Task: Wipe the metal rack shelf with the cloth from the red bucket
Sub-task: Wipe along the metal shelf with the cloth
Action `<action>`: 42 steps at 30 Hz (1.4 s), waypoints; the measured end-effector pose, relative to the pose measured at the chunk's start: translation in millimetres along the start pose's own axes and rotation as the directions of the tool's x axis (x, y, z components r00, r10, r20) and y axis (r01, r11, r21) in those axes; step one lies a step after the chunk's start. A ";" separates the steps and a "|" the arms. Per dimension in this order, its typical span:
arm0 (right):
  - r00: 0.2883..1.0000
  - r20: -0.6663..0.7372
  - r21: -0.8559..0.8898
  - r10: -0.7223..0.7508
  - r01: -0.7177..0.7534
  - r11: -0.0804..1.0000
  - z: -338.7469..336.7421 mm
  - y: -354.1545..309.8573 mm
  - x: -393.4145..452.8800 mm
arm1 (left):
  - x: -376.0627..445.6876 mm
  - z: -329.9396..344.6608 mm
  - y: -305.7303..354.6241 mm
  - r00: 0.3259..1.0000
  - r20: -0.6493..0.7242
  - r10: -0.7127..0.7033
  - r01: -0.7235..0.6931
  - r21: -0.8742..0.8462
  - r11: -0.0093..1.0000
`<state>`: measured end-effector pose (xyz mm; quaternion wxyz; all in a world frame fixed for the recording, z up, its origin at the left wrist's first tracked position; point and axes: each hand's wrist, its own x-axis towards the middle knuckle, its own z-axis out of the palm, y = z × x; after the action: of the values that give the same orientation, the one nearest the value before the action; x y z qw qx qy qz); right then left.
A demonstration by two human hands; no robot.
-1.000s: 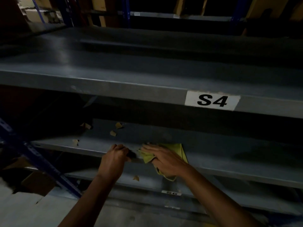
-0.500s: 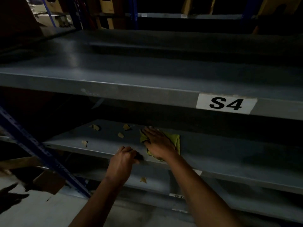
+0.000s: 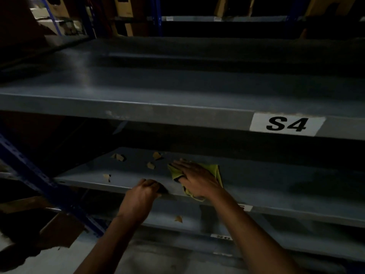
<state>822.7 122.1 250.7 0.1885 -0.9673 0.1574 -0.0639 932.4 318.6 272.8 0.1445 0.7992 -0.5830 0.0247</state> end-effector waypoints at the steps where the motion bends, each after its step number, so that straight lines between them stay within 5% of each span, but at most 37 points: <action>1: 1.000 0.005 -0.014 0.006 -0.006 1.000 1.4 0.3 2.4 | 0.9 0.0 -0.2 1.000 0.008 0.004 -0.004 0.004 1.000; 11: 0.998 -0.060 0.134 0.011 -0.003 0.991 -11.5 -18.8 -25.3 | 8.0 -4.3 6.0 0.997 0.032 -0.076 0.076 0.027 0.997; 21: 1.000 -0.001 0.058 0.026 -0.026 0.998 -6.5 -6.9 -8.1 | 31.3 -11.0 10.6 0.949 0.140 -0.283 0.278 0.056 0.959; 33: 0.998 0.052 0.145 0.023 -0.031 0.989 -8.8 -8.9 -2.5 | 24.6 -12.8 3.5 0.972 0.124 -0.200 0.199 0.024 0.980; 42: 0.928 -0.169 0.220 0.333 -0.293 0.930 -10.5 -18.2 40.0 | 25.1 -18.7 -1.7 0.969 0.198 -0.145 0.151 -0.015 0.989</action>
<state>863.6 121.3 269.9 0.2712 -0.8953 0.3218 -0.1461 944.4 300.8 295.5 0.0994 0.8366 -0.5336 -0.0738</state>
